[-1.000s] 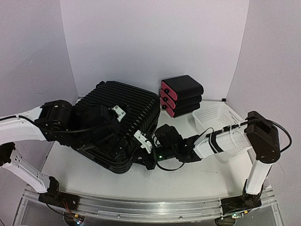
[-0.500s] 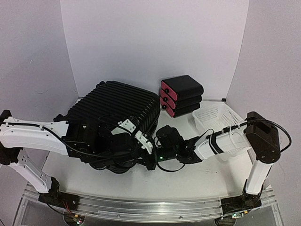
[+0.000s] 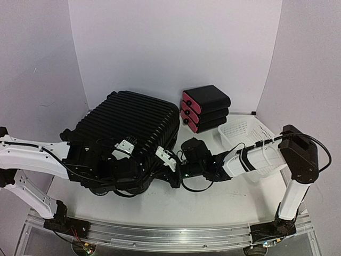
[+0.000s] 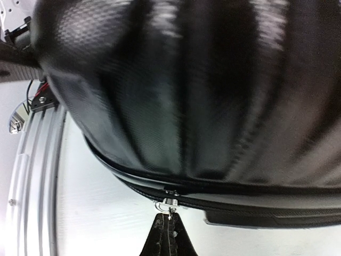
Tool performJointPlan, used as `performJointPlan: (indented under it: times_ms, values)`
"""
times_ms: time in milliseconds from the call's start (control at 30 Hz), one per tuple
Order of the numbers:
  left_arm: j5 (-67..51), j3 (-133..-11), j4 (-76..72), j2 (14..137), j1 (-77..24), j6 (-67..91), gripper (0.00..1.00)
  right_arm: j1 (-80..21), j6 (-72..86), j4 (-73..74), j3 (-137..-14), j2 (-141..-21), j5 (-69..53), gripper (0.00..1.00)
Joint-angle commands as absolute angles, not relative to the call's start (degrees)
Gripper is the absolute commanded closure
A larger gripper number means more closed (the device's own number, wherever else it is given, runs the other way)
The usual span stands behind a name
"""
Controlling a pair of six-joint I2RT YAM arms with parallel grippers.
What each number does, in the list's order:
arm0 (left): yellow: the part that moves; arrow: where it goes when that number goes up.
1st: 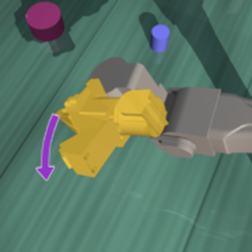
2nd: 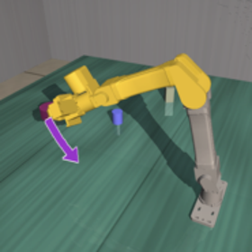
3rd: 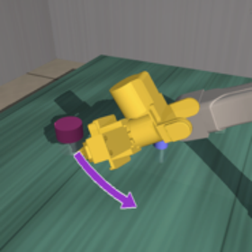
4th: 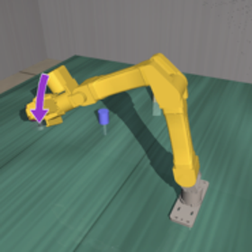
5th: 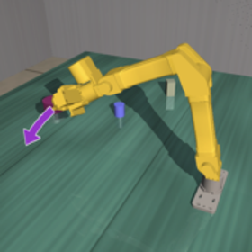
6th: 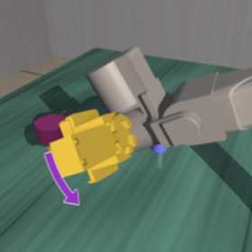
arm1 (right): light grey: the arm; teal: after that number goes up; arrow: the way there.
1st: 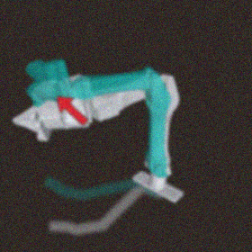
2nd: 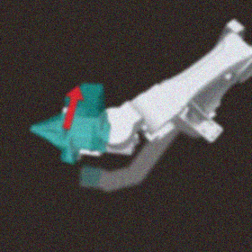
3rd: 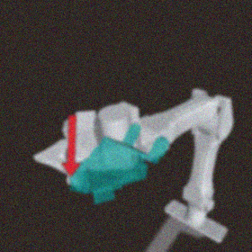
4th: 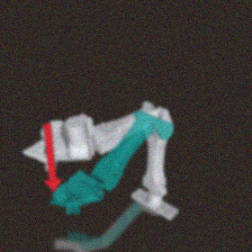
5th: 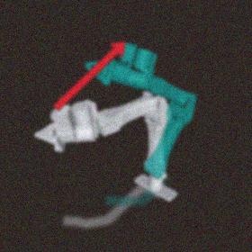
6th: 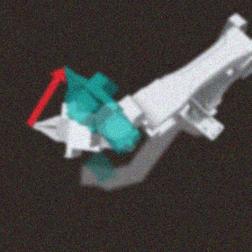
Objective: Open, take out, and arrange the luggage
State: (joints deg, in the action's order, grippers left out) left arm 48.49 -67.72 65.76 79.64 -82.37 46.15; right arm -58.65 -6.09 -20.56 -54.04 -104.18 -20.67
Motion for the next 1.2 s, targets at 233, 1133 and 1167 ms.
performJointPlan:
  times_ms: [233, 1133, 1167]
  values:
    - [48.8, -70.5, 74.2, 78.0, -80.2, 49.8, 0.01, -48.9, -23.9, -9.6, -62.0, -104.9, -31.1, 1.0]
    - [43.4, -79.1, 60.9, 86.5, -73.1, 34.5, 0.0, -58.6, -1.0, -27.0, -65.5, -108.3, -25.3, 1.0]
    - [43.8, -78.4, 61.3, 86.6, -73.0, 34.7, 0.0, -58.9, -0.5, -26.9, -65.6, -108.4, -24.6, 1.0]
